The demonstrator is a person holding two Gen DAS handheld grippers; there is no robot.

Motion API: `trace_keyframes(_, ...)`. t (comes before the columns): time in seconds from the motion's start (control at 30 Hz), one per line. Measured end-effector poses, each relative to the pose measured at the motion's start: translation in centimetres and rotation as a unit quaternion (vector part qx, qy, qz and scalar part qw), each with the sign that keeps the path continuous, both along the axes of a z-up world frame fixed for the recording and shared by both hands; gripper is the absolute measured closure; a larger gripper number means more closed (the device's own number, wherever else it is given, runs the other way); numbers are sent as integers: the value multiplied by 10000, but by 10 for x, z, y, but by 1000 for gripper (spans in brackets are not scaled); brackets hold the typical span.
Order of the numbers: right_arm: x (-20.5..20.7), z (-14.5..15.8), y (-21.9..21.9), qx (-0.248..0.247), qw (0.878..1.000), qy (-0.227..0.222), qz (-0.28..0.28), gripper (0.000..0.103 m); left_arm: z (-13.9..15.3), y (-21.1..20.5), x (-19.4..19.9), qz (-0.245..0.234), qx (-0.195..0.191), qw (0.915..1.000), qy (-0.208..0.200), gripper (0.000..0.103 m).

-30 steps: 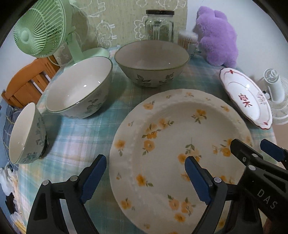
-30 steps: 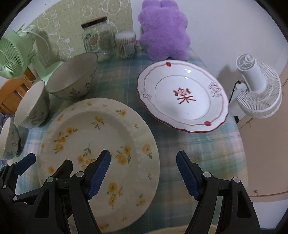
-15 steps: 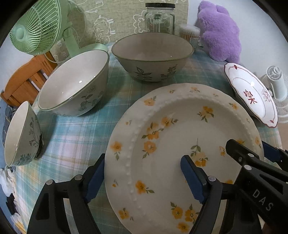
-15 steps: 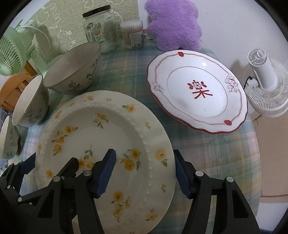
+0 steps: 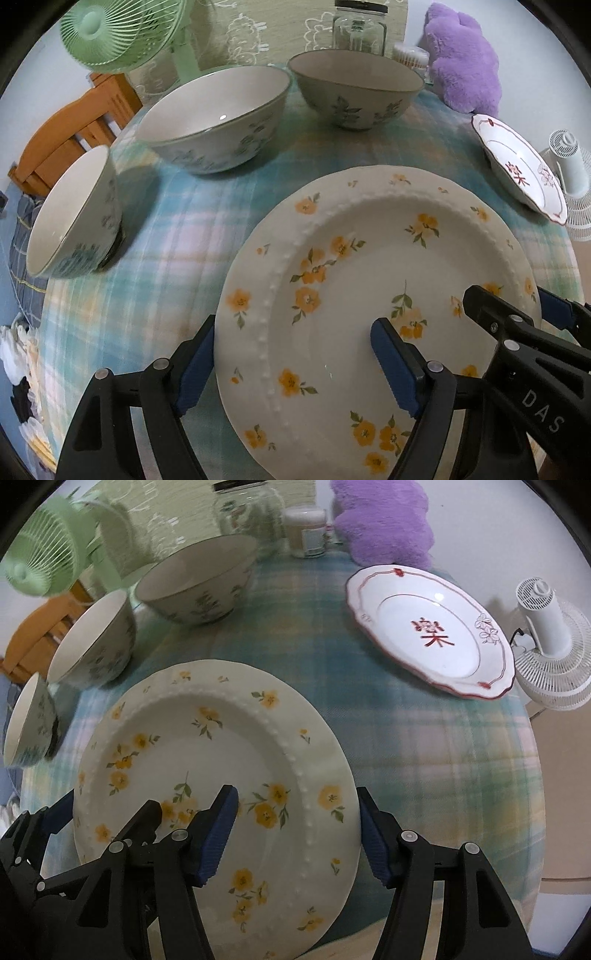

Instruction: Organize plates and bowls

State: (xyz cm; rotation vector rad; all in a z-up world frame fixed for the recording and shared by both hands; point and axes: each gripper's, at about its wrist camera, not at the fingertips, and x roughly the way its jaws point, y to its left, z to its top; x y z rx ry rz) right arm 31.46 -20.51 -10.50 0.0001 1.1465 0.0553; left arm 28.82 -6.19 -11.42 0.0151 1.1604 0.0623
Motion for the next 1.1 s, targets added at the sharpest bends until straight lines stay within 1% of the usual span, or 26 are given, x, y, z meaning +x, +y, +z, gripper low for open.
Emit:
trace_keyframes(0.13,-7,-1,8,-39,10000,-2,63,37,1,7,-4,-1,-57,10000,21,25)
trace_keyframes(0.3,-5,-3,7,-4,10000,9,6,37,-1,6,-2,18,-65,10000,-9,24)
trace_keyframes(0.5,13,-10,9,-24,9999,107,37,36,-2,9,3,27,-150,9999,-13,24)
trace_keyframes(0.67,16,-11,11,-62,9999,99,99,36,-2,13,7,42,-193,9998,23,25)
trace_keyframes(0.77,20,-10,15,-99,9998,85,181,36,-2,17,7,109,-251,9996,4,27)
trace_keyframes(0.87,23,-10,20,-133,9996,55,252,36,-1,23,7,152,-268,9995,-80,33)
trace_keyframes(1.1,29,-9,25,-141,9996,91,247,36,-1,28,9,335,-359,9988,27,34)
